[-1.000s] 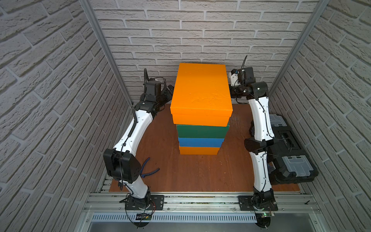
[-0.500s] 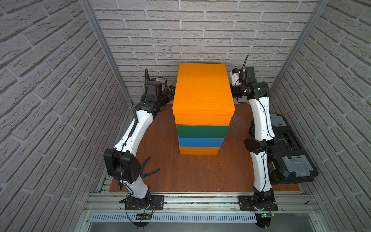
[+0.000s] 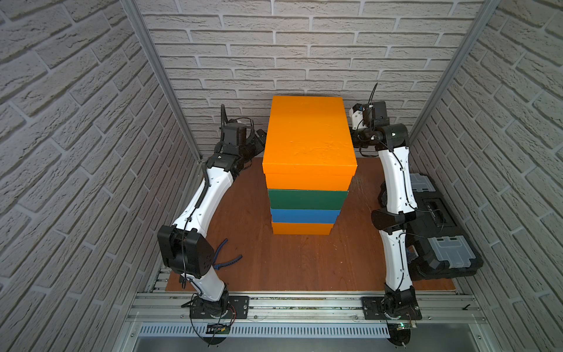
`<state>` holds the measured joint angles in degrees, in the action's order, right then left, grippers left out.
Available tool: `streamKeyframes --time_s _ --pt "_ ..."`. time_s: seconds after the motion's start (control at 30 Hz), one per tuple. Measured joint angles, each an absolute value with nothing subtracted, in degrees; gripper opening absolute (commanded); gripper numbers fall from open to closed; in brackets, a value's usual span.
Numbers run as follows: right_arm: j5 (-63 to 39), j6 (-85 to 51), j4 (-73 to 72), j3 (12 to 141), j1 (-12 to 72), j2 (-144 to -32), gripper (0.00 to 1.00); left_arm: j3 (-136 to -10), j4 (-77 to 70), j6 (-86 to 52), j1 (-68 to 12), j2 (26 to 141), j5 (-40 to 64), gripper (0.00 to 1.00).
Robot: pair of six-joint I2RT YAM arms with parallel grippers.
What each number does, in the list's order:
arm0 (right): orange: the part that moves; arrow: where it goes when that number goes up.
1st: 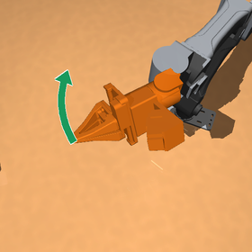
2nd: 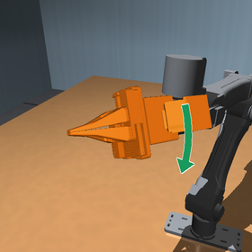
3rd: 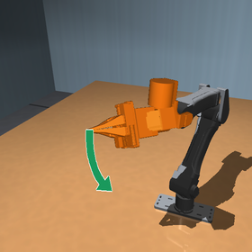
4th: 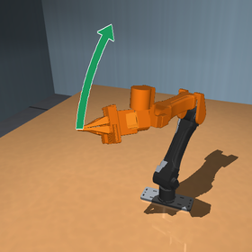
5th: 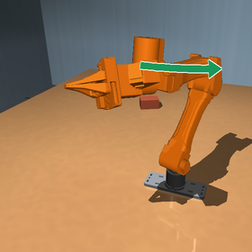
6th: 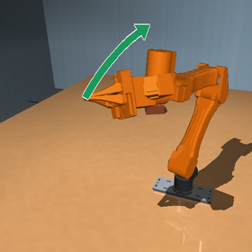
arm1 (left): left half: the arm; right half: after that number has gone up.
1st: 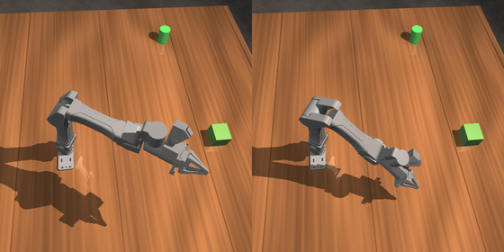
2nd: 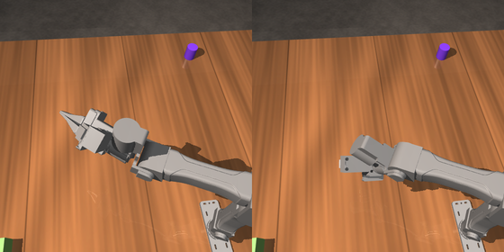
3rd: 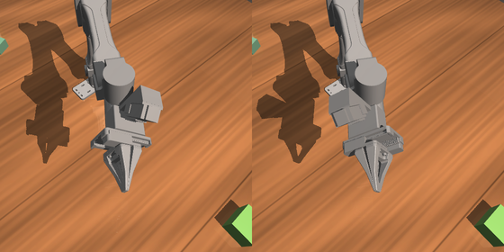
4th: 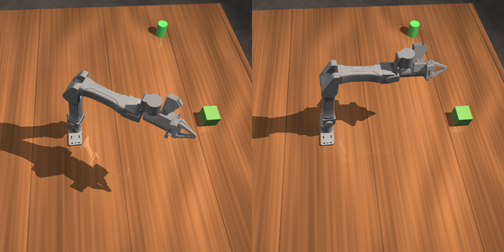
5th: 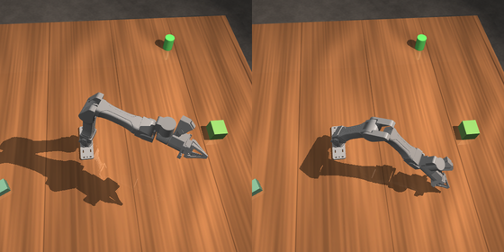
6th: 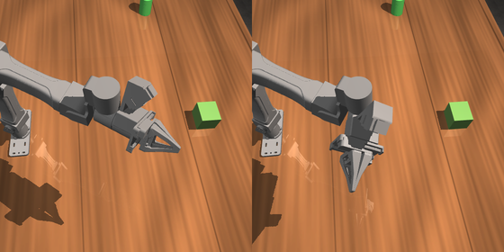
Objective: Stack the shoeboxes
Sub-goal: Adjust the shoebox, then reset both arms
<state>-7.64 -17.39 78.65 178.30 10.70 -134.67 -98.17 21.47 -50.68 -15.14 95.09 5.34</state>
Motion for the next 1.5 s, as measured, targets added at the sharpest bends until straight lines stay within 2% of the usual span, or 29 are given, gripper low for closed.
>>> streamKeyframes --time_s 0.5,0.73,0.97,1.2,1.3,1.4,1.5 --pt "-9.3 -17.3 79.4 178.3 9.5 -134.1 0.12 -94.7 21.5 -50.6 -14.0 90.8 5.3 0.98" --pt "-7.1 -16.3 84.5 178.3 8.1 -132.1 0.12 -91.6 23.6 -49.9 -8.3 84.5 4.8 0.98" --pt "-0.1 -16.1 92.2 178.3 5.3 -124.2 0.11 -84.2 25.8 -49.1 -1.9 72.5 3.6 0.98" --pt "4.5 -16.7 93.3 178.0 5.5 -112.7 0.12 -76.2 27.8 -49.4 0.0 65.3 3.6 0.98" --pt "5.6 -17.0 93.3 173.3 5.5 -104.4 0.12 -73.2 28.7 -49.9 0.0 63.9 3.7 0.98" --pt "6.7 -17.2 93.2 161.8 5.5 -93.4 0.12 -70.4 29.5 -50.5 0.0 62.5 3.9 0.98" --pt "7.5 -17.6 89.9 138.1 5.5 -78.0 0.15 -67.9 30.0 -51.0 0.0 60.8 4.0 0.98"
